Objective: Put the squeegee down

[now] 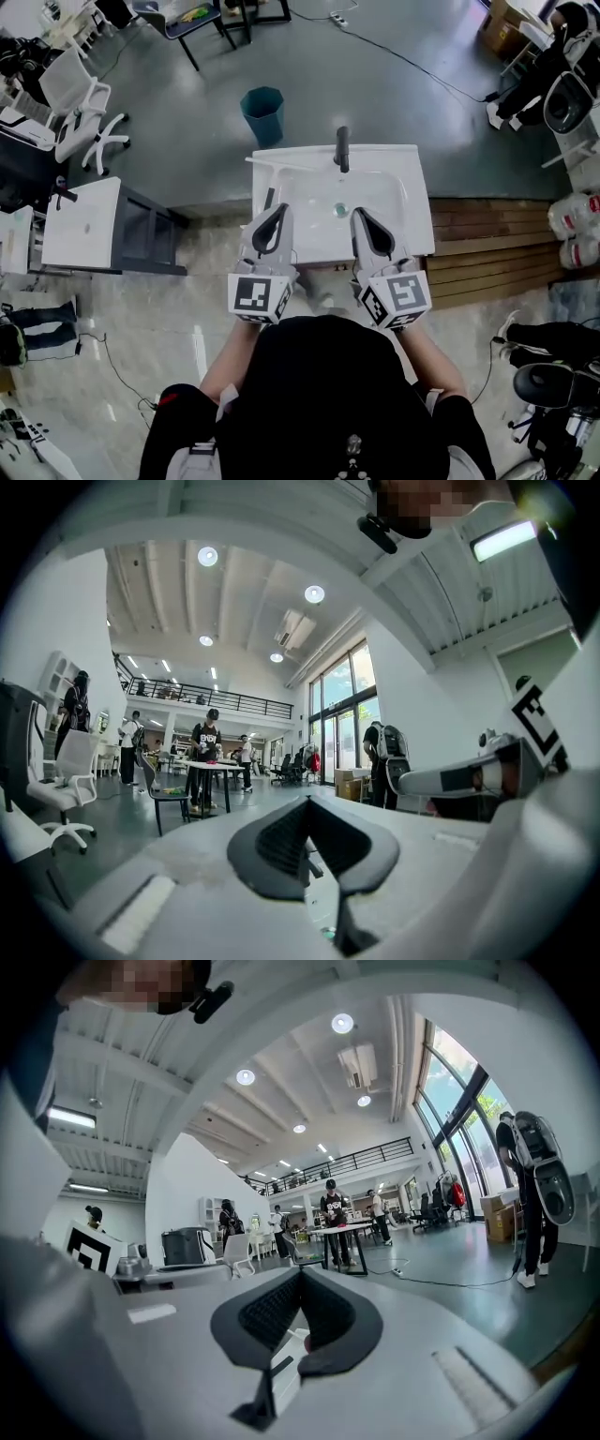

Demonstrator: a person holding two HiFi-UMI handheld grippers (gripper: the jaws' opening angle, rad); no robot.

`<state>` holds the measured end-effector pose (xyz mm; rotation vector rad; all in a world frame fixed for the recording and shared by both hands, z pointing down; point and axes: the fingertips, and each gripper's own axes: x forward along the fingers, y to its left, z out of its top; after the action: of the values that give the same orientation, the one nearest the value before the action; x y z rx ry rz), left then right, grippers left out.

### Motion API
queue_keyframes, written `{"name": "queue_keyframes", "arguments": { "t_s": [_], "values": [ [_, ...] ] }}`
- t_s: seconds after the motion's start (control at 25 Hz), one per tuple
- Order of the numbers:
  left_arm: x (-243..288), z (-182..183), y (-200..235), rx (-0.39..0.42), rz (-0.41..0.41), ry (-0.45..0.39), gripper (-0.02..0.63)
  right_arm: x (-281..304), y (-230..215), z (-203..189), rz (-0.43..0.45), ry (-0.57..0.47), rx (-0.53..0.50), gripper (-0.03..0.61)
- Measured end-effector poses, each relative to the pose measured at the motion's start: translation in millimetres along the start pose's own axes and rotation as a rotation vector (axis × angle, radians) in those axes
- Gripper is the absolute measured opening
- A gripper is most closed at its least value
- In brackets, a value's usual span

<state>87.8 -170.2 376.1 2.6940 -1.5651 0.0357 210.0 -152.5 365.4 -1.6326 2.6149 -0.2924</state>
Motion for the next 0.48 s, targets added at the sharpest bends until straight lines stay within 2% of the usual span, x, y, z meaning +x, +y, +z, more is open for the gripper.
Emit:
{"name": "queue_keyframes", "arguments": {
  "t_s": [0.48],
  "values": [
    [1,51,-19,0.058,-0.044,-0.107,0.002,-14,6,57,0.011,-0.128,-0.058,0.002]
  ]
}}
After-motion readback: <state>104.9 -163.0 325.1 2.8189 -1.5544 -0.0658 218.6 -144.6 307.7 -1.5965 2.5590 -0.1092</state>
